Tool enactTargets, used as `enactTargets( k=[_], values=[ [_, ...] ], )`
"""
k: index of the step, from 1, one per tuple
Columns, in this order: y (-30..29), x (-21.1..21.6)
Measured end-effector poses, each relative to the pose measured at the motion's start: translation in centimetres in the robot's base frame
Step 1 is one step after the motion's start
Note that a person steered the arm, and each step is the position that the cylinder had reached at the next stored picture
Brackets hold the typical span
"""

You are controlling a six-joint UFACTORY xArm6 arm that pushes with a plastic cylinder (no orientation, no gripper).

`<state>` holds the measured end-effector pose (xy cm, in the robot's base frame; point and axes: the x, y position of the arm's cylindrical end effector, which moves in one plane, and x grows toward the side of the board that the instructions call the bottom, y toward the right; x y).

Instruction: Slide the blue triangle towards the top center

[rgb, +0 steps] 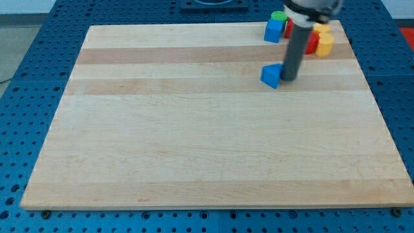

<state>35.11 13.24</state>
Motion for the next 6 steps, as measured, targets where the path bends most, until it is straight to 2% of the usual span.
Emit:
enactTargets(
  k=[1,2,3,4,5,6],
  values=[
    [-0.2,0.2],
    [-0.1,3.9],
    [-1.8,4.3],
    [-4.4,0.7],
    [-4.3,-4.8],
    [-4.4,-2.5]
  ],
)
